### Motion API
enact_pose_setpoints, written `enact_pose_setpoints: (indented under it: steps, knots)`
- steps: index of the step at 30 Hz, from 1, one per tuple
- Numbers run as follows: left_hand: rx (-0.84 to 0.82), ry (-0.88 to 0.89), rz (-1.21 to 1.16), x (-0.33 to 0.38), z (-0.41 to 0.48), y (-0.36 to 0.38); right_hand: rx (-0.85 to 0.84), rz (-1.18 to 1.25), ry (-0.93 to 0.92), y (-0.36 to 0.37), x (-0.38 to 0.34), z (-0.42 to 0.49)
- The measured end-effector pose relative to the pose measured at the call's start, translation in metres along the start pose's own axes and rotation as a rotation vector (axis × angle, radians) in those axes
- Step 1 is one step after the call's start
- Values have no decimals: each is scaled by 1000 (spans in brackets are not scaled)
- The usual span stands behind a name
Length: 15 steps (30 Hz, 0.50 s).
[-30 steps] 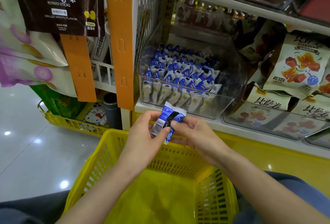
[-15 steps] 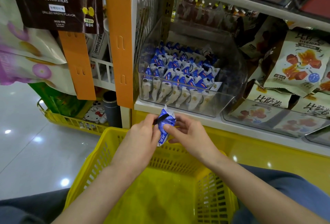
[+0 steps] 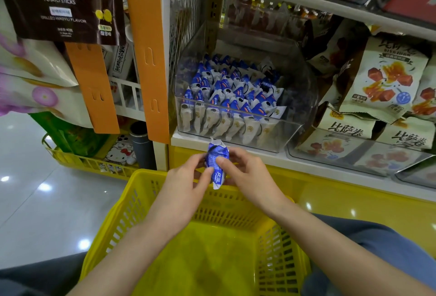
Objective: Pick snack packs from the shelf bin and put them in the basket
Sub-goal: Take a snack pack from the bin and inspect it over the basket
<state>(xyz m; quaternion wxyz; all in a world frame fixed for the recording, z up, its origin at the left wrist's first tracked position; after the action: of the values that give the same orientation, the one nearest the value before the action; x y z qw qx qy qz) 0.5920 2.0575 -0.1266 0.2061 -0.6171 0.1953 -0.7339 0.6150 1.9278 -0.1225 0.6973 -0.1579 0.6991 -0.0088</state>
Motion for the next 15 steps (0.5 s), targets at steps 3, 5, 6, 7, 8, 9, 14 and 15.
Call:
enact_pose_setpoints:
  steps: [3, 5, 6, 7, 8, 9, 14, 15]
  knots:
    - [-23, -8, 3, -2, 0, 3, 9, 1, 2, 0, 1, 0]
    - [-35, -26, -55, -1, 1, 3, 22, -5, -6, 0, 1, 0]
    - [-43, -54, -133, -2, 1, 3, 27, -21, -19, 0, 0, 0]
    - [-57, -103, -238, -3, 2, 5, 25, -41, -33, 0, -1, 1]
    - [-76, -162, -355, -4, 2, 7, 16, -57, -41, 0, -2, 1]
    - [-94, -218, -460, -5, 1, 10, 7, -67, -40, 1, -2, 1]
    - [-180, -271, -628, -4, 0, 19, 39, -270, -71, 2, -5, -1]
    - [-153, -253, -581, -3, 1, 17, 50, -307, -97, 2, -6, -2]
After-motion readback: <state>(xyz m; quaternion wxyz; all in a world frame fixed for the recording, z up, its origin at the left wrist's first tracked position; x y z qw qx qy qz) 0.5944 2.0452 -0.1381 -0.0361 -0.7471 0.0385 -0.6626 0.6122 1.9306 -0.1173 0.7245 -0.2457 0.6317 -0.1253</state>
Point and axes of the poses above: each hand's wrist, its own z-axis towards the middle knuckle, its own y-axis out of the palm, x = y × z, the point moved 6 cm from there along z, towards the middle knuckle, and after that the axes turned 2 degrees about z, right-handed, at the moved point
